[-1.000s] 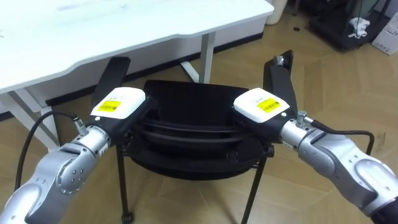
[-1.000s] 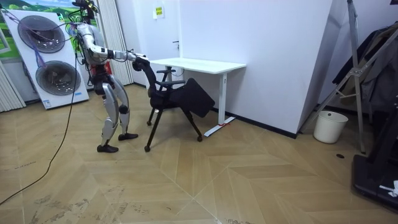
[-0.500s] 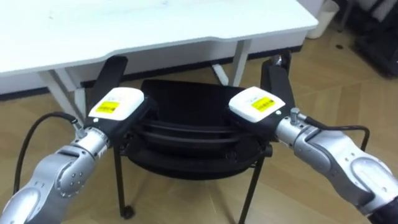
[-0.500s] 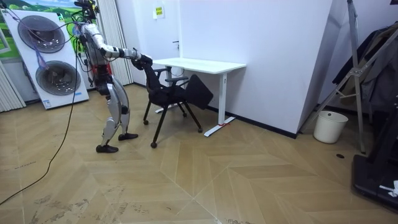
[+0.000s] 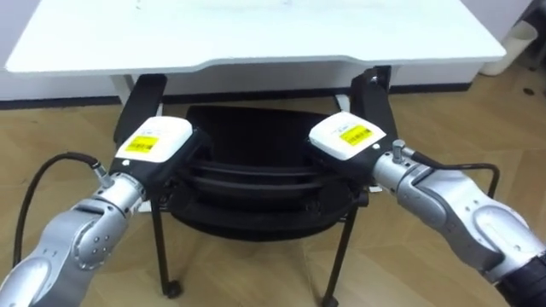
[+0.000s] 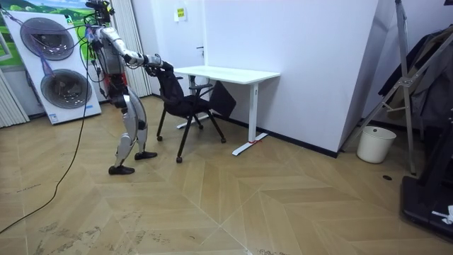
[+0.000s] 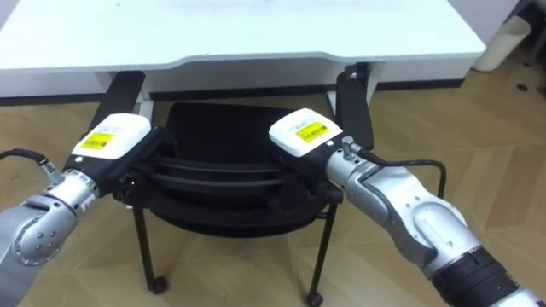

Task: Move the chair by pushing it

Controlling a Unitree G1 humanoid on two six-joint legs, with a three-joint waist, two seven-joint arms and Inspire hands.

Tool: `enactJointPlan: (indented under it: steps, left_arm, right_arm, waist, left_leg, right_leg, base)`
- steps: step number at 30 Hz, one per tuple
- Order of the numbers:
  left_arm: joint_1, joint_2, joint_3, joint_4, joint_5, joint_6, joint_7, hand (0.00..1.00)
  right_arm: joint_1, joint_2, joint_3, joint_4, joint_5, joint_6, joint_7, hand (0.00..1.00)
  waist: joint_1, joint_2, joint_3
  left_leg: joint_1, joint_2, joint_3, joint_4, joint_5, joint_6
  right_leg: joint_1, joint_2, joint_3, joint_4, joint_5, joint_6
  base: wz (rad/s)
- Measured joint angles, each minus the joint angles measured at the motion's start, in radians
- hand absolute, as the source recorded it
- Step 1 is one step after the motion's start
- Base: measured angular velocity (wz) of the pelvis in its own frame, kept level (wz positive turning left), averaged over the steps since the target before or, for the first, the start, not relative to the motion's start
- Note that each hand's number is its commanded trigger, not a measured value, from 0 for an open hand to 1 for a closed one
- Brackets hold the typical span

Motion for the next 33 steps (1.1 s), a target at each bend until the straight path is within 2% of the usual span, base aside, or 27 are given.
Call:
enactJointPlan:
  steps: [2,3,4,5,6,7,8,9,11,12,14,15,16,17,18,19,20,21,22,24,29,31,32,33]
  left_arm:
    - [0.0,0.0,0.005,-0.011,0.002,-0.002,0.002,1.0]
    - [0.009,0.006,0.004,-0.016,0.002,-0.003,0.002,1.0]
    - [0.023,0.012,0.008,-0.026,0.003,-0.003,0.005,1.0]
    - [0.033,0.013,0.011,-0.028,0.004,-0.005,0.006,1.0]
    - [0.047,0.011,0.019,-0.027,0.009,-0.013,0.007,1.0]
    - [0.058,0.009,0.022,-0.027,0.012,-0.014,0.007,1.0]
    - [0.059,0.012,0.022,-0.024,0.012,-0.015,0.007,1.0]
    - [0.062,0.015,0.027,-0.009,0.011,-0.024,0.008,1.0]
    - [0.064,0.011,0.028,0.012,0.009,-0.029,0.017,1.0]
    - [0.066,0.006,0.027,0.023,0.009,-0.031,0.018,1.0]
    - [0.082,-0.004,0.031,0.026,0.009,-0.031,0.024,1.0]
    - [0.099,-0.006,0.036,0.025,0.01,-0.032,0.03,1.0]
    - [0.112,-0.005,0.043,0.023,0.01,-0.037,0.031,1.0]
    - [0.114,-0.005,0.044,0.024,0.01,-0.037,0.032,1.0]
    - [0.117,-0.011,0.045,0.03,0.01,-0.037,0.034,1.0]
    - [0.126,-0.013,0.048,0.031,0.013,-0.037,0.038,1.0]
    - [0.128,-0.013,0.051,0.03,0.015,-0.04,0.043,1.0]
    - [0.128,-0.013,0.053,0.03,0.018,-0.042,0.056,1.0]
    - [0.126,-0.015,0.052,0.03,0.02,-0.042,0.067,1.0]
    - [0.127,-0.016,0.051,0.026,0.023,-0.04,0.079,1.0]
    - [0.129,-0.015,0.057,0.008,0.035,-0.036,0.087,1.0]
    - [0.112,-0.015,0.061,0.019,0.048,-0.051,0.099,1.0]
    - [0.103,-0.018,0.059,0.029,0.055,-0.059,0.102,1.0]
    - [0.088,-0.025,0.054,0.053,0.064,-0.073,0.107,1.0]
  right_arm:
    - [0.0,0.002,0.001,0.003,0.002,-0.002,0.001,1.0]
    - [0.0,0.007,0.005,0.009,0.003,-0.003,0.0,1.0]
    - [0.001,0.011,0.013,0.015,0.004,-0.006,-0.002,1.0]
    - [0.001,0.014,0.015,0.021,0.004,-0.01,-0.005,1.0]
    - [0.004,0.026,0.016,0.037,0.003,-0.021,-0.009,1.0]
    - [0.005,0.033,0.02,0.057,0.003,-0.035,-0.017,1.0]
    - [0.006,0.038,0.023,0.068,0.003,-0.04,-0.026,1.0]
    - [0.006,0.056,0.025,0.083,-0.002,-0.041,-0.035,1.0]
    - [0.008,0.074,0.032,0.102,-0.011,-0.041,-0.051,1.0]
    - [0.009,0.076,0.032,0.106,-0.014,-0.043,-0.051,1.0]
    - [0.008,0.078,0.038,0.112,-0.02,-0.05,-0.05,1.0]
    - [0.008,0.08,0.053,0.119,-0.022,-0.05,-0.052,1.0]
    - [0.007,0.086,0.06,0.125,-0.022,-0.05,-0.055,1.0]
    - [0.007,0.09,0.06,0.127,-0.023,-0.051,-0.056,1.0]
    - [0.008,0.091,0.06,0.129,-0.026,-0.052,-0.055,1.0]
    - [0.009,0.093,0.059,0.131,-0.032,-0.057,-0.055,1.0]
    - [0.006,0.092,0.058,0.131,-0.033,-0.059,-0.057,1.0]
    - [-0.003,0.093,0.058,0.137,-0.039,-0.06,-0.066,1.0]
    - [-0.011,0.093,0.058,0.139,-0.043,-0.059,-0.068,1.0]
    - [-0.017,0.092,0.057,0.138,-0.044,-0.059,-0.068,1.0]
    - [-0.017,0.093,0.049,0.126,-0.051,-0.059,-0.065,1.0]
    - [-0.017,0.095,0.032,0.126,-0.051,-0.062,-0.067,1.0]
    - [-0.017,0.095,0.029,0.127,-0.051,-0.062,-0.063,1.0]
    - [-0.017,0.095,0.025,0.139,-0.049,-0.066,-0.058,1.0]
  waist:
    - [0.011,-0.004,0.0008]
    - [0.025,-0.007,0.0018]
    - [0.027,-0.011,0.0034]
    - [0.029,-0.011,0.0032]
    - [0.031,-0.002,0.0041]
    - [0.044,0.013,0.0075]
    - [0.05,0.021,0.0065]
    - [0.06,0.045,0.0147]
    - [0.071,0.057,0.012]
    - [0.076,0.083,0.0166]
    - [0.083,0.104,0.0145]
    - [0.084,0.112,0.014]
    - [0.083,0.114,0.0123]
    - [0.081,0.115,0.0134]
    - [0.072,0.115,0.0096]
    - [0.063,0.124,-0.0022]
    - [0.059,0.125,-0.0025]
    - [0.05,0.129,-0.0037]
    - [0.047,0.129,-0.0037]
    - [0.039,0.128,-0.0034]
    - [0.022,0.12,-0.0045]
    - [-0.009,0.103,-0.0011]
    - [-0.009,0.097,-0.0023]
    - [-0.011,0.095,-0.0021]
  left_leg:
    - [0.007,0.0,0.005,0.002,-0.003,0.005]
    - [0.017,0.002,0.017,0.001,-0.008,0.009]
    - [0.034,0.003,0.02,0.0,-0.016,0.014]
    - [0.043,0.002,0.019,0.002,-0.02,0.016]
    - [0.064,0.007,0.022,0.011,-0.034,0.02]
    - [0.084,0.026,0.035,0.018,-0.047,0.021]
    - [0.095,0.038,0.04,0.019,-0.055,0.022]
    - [0.116,0.052,0.042,0.017,-0.071,0.028]
    - [0.145,0.068,0.051,0.005,-0.08,0.029]
    - [0.162,0.082,0.058,0.005,-0.09,0.026]
    - [0.188,0.103,0.068,0.004,-0.103,0.021]
    - [0.21,0.115,0.071,-0.002,-0.112,0.013]
    - [0.224,0.123,0.069,-0.003,-0.124,0.004]
    - [0.231,0.123,0.065,-0.001,-0.131,-0.001]
    - [0.244,0.127,0.048,0.015,-0.151,-0.014]
    - [0.245,0.144,0.039,0.038,-0.168,-0.038]
    - [0.244,0.153,0.033,0.044,-0.173,-0.046]
    - [0.246,0.164,0.024,0.04,-0.177,-0.06]
    - [0.252,0.179,0.021,0.02,-0.174,-0.071]
    - [0.273,0.196,0.019,-0.022,-0.166,-0.084]
    - [0.335,0.248,0.058,-0.086,-0.169,-0.107]
    - [0.326,0.277,0.124,-0.031,-0.175,-0.118]
    - [0.319,0.283,0.148,0.0,-0.175,-0.118]
    - [0.303,0.308,0.18,0.087,-0.175,-0.118]
  right_leg:
    - [-0.009,-0.01,0.007,0.032,0.0,0.001]
    - [-0.034,-0.025,0.02,0.096,0.006,0.011]
    - [-0.063,-0.045,0.023,0.182,0.02,0.035]
    - [-0.079,-0.057,0.028,0.231,0.034,0.044]
    - [-0.107,-0.074,0.035,0.323,0.079,0.045]
    - [-0.131,-0.085,0.044,0.394,0.137,0.039]
    - [-0.141,-0.084,0.049,0.419,0.164,0.038]
    - [-0.157,-0.084,0.05,0.461,0.209,0.037]
    - [-0.197,-0.106,0.032,0.51,0.188,0.037]
    - [-0.236,-0.115,0.029,0.502,0.166,0.03]
    - [-0.308,-0.114,0.038,0.426,0.155,0.024]
    - [-0.336,-0.111,0.031,0.314,0.161,0.022]
    - [-0.343,-0.095,0.031,0.168,0.195,0.02]
    - [-0.342,-0.092,0.028,0.096,0.218,0.019]
    - [-0.33,-0.088,0.028,0.003,0.292,0.005]
    - [-0.31,-0.057,0.031,-0.021,0.335,-0.006]
    - [-0.306,-0.041,0.037,-0.027,0.349,-0.012]
    - [-0.296,-0.015,0.027,-0.041,0.357,-0.037]
    - [-0.29,0.006,0.021,-0.056,0.36,-0.053]
    - [-0.273,0.029,0.016,-0.085,0.368,-0.072]
    - [-0.259,0.081,0.028,-0.102,0.34,-0.09]
    - [-0.256,0.091,0.025,-0.077,0.309,-0.1]
    - [-0.256,0.09,0.026,-0.066,0.299,-0.103]
    - [-0.245,0.095,0.026,-0.05,0.278,-0.107]
  base:
    - [-0.04]
    - [-0.21]
    - [-0.2]
    - [-0.13]
    - [-0.27]
    - [-0.37]
    - [-0.48]
    - [-0.41]
    - [-0.32]
    - [-0.23]
    - [-0.18]
    - [-0.07]
    - [0.0]
    - [0.19]
    - [0.35]
    - [0.33]
    - [0.25]
    - [0.1]
    - [0.05]
    - [-0.06]
    - [-0.21]
    - [0.0]
    - [0.0]
    - [-0.15]
